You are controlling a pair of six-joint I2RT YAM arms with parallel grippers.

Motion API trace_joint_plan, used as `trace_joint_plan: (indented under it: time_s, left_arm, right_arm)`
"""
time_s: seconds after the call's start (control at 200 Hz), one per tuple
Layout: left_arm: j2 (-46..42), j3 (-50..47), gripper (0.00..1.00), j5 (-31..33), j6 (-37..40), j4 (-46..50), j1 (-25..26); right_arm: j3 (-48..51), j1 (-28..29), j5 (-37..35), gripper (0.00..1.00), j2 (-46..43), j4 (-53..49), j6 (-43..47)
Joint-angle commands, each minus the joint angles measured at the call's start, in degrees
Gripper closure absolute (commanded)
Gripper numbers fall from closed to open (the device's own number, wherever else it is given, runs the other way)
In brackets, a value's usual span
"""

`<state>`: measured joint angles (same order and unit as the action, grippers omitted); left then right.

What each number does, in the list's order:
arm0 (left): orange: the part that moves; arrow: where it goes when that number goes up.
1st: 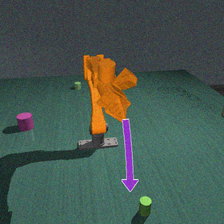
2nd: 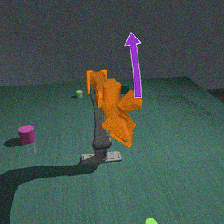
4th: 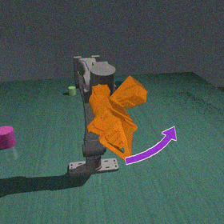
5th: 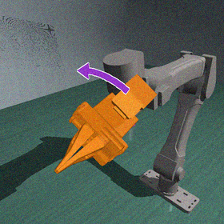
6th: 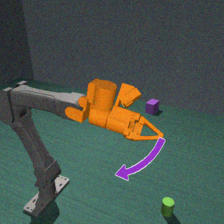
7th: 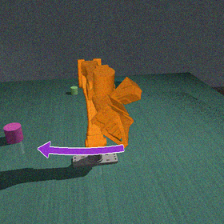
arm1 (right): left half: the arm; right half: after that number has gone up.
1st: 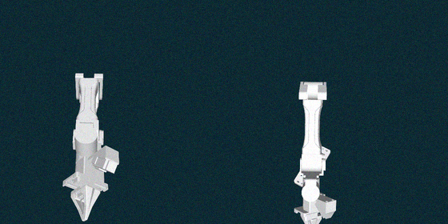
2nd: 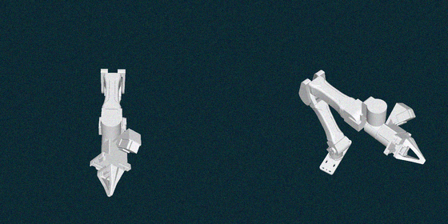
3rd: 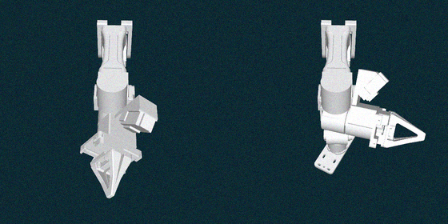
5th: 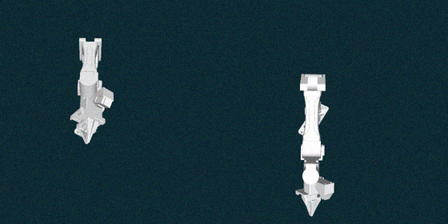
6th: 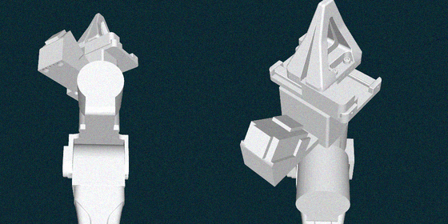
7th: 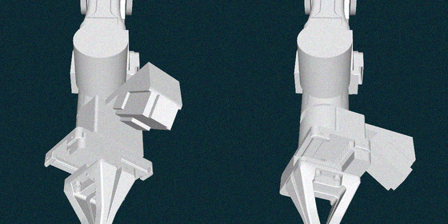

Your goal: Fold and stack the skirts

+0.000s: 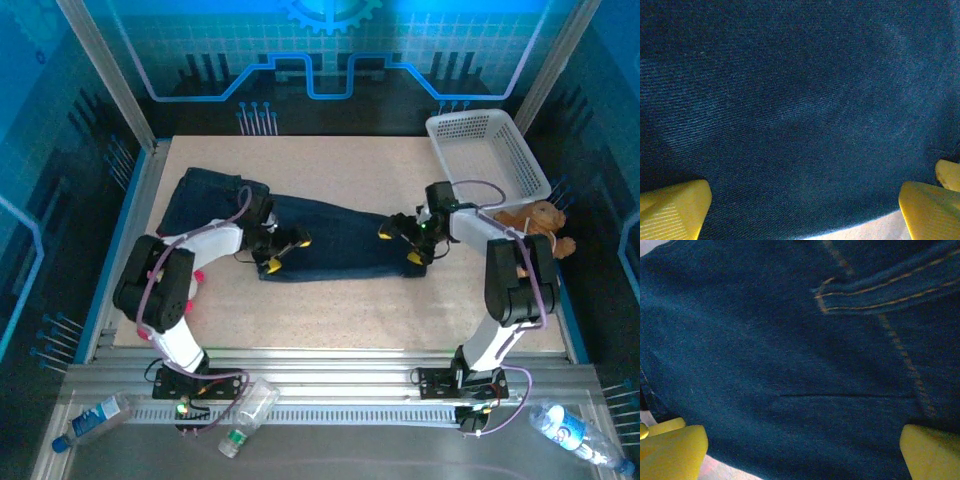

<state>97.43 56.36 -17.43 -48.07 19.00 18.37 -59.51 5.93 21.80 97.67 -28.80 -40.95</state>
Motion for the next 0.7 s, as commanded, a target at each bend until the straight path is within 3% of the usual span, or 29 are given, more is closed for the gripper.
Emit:
trace_joint_plan:
  time_s: [0.0,0.175,0.3,0.425,0.615,0.695]
  left_arm:
    - [-6.80,0.33,0.01,8.11,-2.53,5.64,2.01]
    - [-6.87,7.63,0.01,8.31,-3.86,-0.32,4.87]
    - [0.27,14.65,0.01,8.65,-3.29,-2.38,4.79]
    - [6.72,20.04,0.01,8.57,-3.00,-1.19,4.74]
    - [8.58,12.39,0.01,6.13,-7.37,-4.01,4.72]
    - [6.60,6.98,0.01,6.87,-7.89,-4.00,4.66]
  right_arm:
    - [0.03,-0.59,1.11,0.00,-3.66,-3.23,-1.40]
    - [-2.96,3.32,1.63,0.00,-5.20,5.56,-5.61]
    - [-6.32,4.44,-2.63,0.00,-1.47,8.63,-7.27]
    - [-9.37,4.65,-0.97,0.00,4.12,14.19,-9.40]
    - [-16.11,5.18,1.79,0.00,13.97,13.64,-9.62]
    - [-17.01,5.14,-0.26,0.00,16.04,11.30,-9.38]
